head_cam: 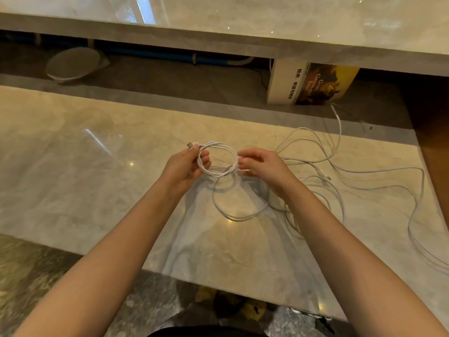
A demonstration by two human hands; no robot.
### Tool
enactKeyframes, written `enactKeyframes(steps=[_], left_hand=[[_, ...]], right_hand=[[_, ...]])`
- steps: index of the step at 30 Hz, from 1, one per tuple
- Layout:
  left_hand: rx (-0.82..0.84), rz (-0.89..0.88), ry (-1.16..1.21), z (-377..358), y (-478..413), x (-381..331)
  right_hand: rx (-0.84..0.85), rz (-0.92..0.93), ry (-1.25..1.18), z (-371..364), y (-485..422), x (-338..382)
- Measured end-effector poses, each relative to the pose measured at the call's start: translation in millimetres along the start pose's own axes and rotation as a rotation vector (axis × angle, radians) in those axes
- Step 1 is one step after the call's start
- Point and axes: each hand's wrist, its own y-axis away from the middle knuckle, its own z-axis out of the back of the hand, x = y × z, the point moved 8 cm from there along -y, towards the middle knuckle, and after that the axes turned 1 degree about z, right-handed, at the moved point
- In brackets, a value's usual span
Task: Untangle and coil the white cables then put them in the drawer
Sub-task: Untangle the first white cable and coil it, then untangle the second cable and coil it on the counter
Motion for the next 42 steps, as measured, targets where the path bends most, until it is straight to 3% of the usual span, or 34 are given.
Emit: enactKeyframes(steps=[4,9,12,15,17,19,20,22,24,25,29,31,33,35,39,42], left_hand=[[-0.125,0.041,0.027,32,-21,1],[-0.270,-0.065,-0.367,58,-39,-4],[-0.294,-0.211,-0.802,61,-41,-16],[-0.291,-0.243,-0.948,64,-41,-22],[-0.358,-0.250,-1.051,69,-37,-28],[-0.365,-0.399,-1.107,58,-23,-42],[-0.280,-0.535,-1.119,39,-10,-49],[0.042,-0.724,-1.196,-10,22,-50],[0.375,-0.720,-1.350,-53,48,-36],[0.459,-0.697,-1.431,-65,54,-30],[0.357,-0.710,-1.651,-80,65,-49],[0.316,-0.716,-1.597,-79,72,-62],[0.269,-0.676,-1.398,-72,79,-79],[0.281,-0.531,-1.148,-60,83,-93],[0.679,-0.095,-0.780,-57,98,-88],[0.787,0.023,-0.577,-70,109,-88]], right_hand=[[-0.191,0.147,0.839,19,6,1],[-0.205,0.061,1.171,13,9,-21],[-0.248,0.056,1.187,12,8,-20],[-0.257,0.049,1.115,15,5,-21],[-0.277,0.035,0.920,20,7,-15],[-0.261,0.022,0.620,21,10,-4],[-0.224,0.020,0.460,17,13,4],[-0.110,0.023,0.262,3,20,24],[-0.001,0.073,0.266,-11,28,49],[0.035,0.108,0.288,-16,32,61],[0.077,0.210,0.286,-15,44,99],[0.103,0.208,0.250,-11,47,107],[0.159,0.196,0.262,-7,49,108],[0.198,0.193,0.242,-1,50,108],[0.167,0.229,0.099,8,44,115],[0.139,0.327,0.180,-4,39,133]])
